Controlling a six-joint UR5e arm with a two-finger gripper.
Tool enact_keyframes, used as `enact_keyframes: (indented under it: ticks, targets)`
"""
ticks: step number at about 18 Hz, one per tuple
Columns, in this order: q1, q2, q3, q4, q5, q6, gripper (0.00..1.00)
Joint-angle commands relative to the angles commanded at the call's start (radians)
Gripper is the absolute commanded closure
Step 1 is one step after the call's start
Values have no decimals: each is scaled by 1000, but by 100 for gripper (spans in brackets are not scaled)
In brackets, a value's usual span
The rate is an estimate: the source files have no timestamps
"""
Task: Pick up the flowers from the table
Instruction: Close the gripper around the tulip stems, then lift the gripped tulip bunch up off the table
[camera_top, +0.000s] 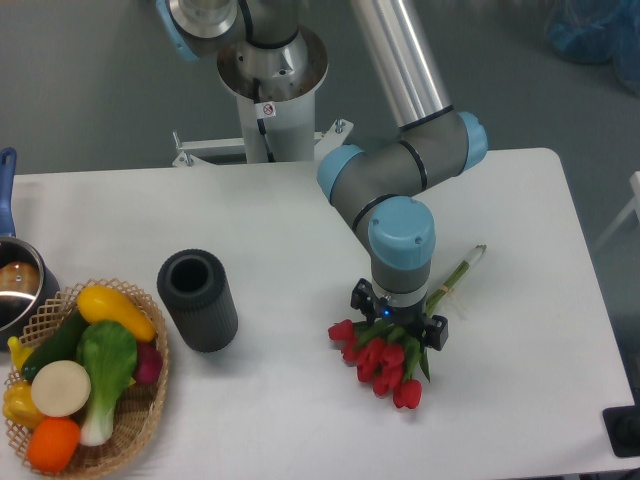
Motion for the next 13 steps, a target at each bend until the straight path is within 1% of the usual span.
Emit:
enact_keyframes:
  ticks: [1, 2, 4, 5, 6, 7, 8, 11, 13]
  targets:
    - [0, -2, 0, 2, -2, 0, 7]
    - [0, -2, 1, 2, -3, 0, 19]
    - [3, 2, 5, 3, -6, -1, 44]
    - [3, 2, 5, 3, -6, -3, 60]
    - [3, -2, 5, 5, -6, -11, 64]
    - [2, -2, 6, 5, -6, -14, 64]
    - [3, -2, 12, 5, -6, -14, 66]
    - [3, 5, 17, 5, -6, -38, 87]
    - [3, 11, 18, 5, -5, -52, 93]
